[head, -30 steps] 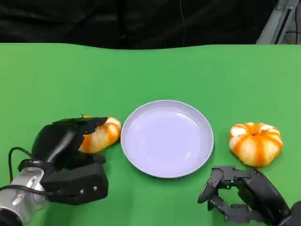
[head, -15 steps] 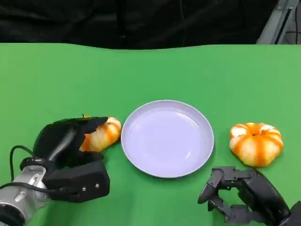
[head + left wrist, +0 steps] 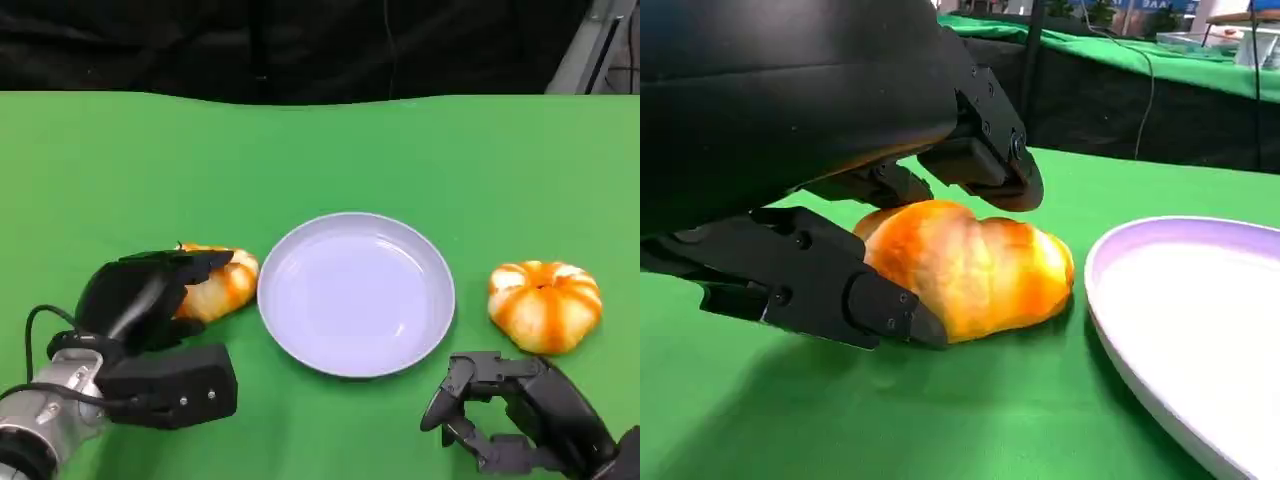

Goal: Grasp the bread from the table and place it into the plate.

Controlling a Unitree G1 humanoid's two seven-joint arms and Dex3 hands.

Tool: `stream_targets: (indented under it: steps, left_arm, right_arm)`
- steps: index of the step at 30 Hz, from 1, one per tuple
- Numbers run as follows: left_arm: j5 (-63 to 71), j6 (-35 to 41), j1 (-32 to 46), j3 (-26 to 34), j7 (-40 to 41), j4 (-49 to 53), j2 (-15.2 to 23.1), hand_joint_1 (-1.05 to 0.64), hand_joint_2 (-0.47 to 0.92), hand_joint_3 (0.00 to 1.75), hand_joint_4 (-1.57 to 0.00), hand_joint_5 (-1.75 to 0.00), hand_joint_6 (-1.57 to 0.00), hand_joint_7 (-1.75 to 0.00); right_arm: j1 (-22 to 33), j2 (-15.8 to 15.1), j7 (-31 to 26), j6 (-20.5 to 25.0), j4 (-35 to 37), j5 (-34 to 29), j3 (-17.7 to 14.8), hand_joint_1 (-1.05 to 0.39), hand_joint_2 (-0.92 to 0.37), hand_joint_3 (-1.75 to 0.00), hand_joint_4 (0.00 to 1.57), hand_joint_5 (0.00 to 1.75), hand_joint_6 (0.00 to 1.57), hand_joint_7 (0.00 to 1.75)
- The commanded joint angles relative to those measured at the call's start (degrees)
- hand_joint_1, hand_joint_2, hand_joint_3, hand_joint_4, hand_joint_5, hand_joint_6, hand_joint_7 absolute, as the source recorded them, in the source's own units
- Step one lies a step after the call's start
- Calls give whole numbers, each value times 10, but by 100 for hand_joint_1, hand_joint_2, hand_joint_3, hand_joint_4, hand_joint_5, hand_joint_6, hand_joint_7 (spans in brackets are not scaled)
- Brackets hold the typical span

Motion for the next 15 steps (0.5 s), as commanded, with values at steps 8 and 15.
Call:
stream_targets:
  steps: [8,15]
  left_arm:
    - [-20,12,-2,2,-6,8,0,4,88,0,-86,-2,-94,-3]
    - [-24,23,2,10,36,3,-11,-5,87,0,-77,-102,-125,-4]
  right_arm:
    - [4,-7,-2,3,-6,5,-5,-10,-67,-88,76,158,84,112]
    - [4,-6,-2,-4,-2,5,-5,-9,-69,-86,76,157,84,112]
